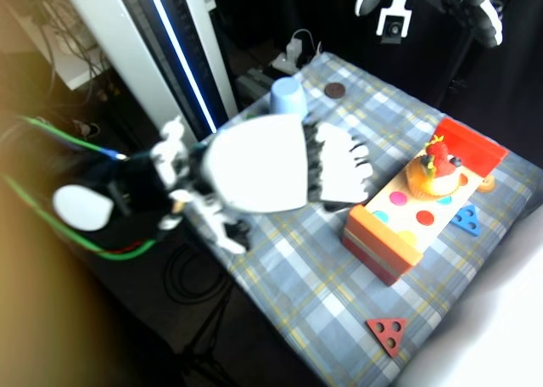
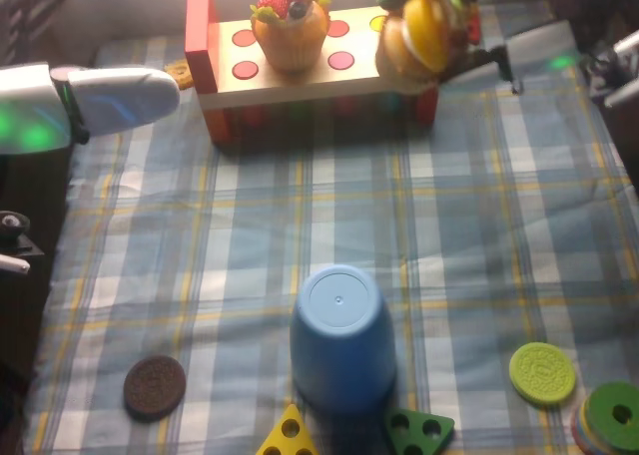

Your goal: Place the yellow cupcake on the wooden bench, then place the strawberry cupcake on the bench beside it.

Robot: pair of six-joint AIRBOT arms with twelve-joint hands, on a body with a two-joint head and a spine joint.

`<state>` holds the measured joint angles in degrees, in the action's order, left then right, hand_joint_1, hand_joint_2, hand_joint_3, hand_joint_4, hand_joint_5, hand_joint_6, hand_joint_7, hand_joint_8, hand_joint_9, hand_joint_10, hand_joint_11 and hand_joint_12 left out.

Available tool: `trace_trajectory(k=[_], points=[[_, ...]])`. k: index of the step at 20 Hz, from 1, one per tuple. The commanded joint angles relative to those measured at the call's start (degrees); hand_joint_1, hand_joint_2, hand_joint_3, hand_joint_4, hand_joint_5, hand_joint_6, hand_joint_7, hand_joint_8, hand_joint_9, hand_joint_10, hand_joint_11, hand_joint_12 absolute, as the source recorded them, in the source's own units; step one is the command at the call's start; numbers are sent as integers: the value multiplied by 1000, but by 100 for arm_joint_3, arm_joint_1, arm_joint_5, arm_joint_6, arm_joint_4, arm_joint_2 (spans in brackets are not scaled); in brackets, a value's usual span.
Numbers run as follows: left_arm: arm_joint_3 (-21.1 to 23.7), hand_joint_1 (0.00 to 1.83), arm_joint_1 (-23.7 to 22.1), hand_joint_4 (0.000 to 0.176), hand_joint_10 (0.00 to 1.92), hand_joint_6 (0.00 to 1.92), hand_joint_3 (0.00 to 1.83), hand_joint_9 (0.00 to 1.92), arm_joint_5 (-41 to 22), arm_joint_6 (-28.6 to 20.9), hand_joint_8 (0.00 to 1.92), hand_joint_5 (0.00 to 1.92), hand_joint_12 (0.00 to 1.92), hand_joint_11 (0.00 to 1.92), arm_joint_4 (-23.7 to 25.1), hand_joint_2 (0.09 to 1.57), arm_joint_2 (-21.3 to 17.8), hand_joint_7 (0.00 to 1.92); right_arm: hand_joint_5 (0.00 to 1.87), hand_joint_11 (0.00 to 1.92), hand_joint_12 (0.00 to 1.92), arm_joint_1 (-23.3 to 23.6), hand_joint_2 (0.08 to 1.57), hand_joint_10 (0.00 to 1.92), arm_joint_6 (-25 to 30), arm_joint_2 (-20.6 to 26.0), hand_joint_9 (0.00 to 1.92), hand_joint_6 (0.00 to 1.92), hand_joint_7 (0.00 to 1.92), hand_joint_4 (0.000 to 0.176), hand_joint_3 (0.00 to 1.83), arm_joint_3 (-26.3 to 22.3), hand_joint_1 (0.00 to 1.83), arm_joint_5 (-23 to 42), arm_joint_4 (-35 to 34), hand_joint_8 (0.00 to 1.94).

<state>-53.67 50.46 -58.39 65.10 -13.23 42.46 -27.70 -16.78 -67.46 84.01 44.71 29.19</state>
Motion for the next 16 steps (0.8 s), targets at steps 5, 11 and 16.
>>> trace_trajectory(k=[5,11,16], points=[[-46,821,-82,120,8,6,0,42,-665,-94,2,107,51,58,11,796,22,69,1208,835,1308,687,1002,814,-77,-361,1080,524,1306,0,0,410,1284,-181,82,536],[-163,832,-199,112,3,4,0,44,-529,-184,2,114,74,43,136,793,129,78,1213,521,1230,1068,1008,434,-81,-829,1121,574,1259,19,0,887,1270,-1076,636,566],[-199,804,-247,106,0,1,2,51,-486,-211,0,117,242,1,185,779,161,73,1247,804,1270,1068,982,795,-81,-1100,1091,438,1399,0,0,1094,1294,-1375,687,376]])
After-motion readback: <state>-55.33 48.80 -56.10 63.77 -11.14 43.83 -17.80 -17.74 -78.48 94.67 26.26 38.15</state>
